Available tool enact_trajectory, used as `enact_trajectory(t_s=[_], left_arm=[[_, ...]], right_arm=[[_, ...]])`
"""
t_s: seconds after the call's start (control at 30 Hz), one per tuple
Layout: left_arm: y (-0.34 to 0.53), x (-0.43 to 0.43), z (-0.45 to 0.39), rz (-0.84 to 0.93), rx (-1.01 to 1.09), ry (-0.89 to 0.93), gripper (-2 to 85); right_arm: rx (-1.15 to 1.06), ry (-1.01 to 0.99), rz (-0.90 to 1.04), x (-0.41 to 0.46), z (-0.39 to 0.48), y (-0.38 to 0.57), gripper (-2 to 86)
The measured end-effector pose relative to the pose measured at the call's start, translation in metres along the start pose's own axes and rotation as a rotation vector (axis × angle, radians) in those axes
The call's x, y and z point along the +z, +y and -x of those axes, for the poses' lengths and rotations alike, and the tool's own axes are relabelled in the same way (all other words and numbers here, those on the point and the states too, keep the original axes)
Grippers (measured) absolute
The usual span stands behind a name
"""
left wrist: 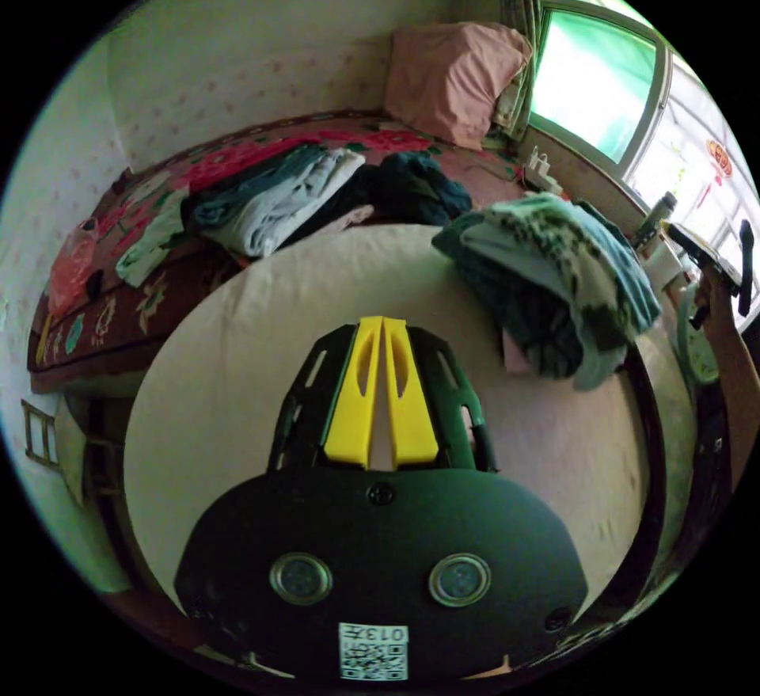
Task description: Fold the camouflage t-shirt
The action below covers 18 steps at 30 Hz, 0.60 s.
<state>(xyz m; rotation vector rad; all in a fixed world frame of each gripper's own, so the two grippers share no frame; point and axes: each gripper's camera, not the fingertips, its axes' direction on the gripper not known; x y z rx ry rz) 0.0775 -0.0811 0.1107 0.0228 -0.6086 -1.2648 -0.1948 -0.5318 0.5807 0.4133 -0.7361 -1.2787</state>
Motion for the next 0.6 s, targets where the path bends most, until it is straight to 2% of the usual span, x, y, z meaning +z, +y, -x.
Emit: enact_trajectory(t_s=[0.13,0.3,0.43,0.6], left_arm=[[0.05,-0.029,0.07,0.031,0.078,0.031,-0.2],[0.08,-0.083,0.185,-0.02,0.168,0.067,-0.3],[0.069,-0.14,0.31,-0.059,0.177,0.106,-0.3],[0.034,-0.19,0.431,-0.063,0.191,0.047,0.2]], right_arm=[[-0.04,-0.222,-0.052,-0.06,0.11,0.011,0.6],[-0.136,-0.331,-0.047,-0.12,0.279,0.023,0.0],[-0.131,-0.315,-0.031,-0.16,0.403,-0.005,0.0],[-0.004,-0.312,0.049,-0.16,0.489,-0.074,0.8]])
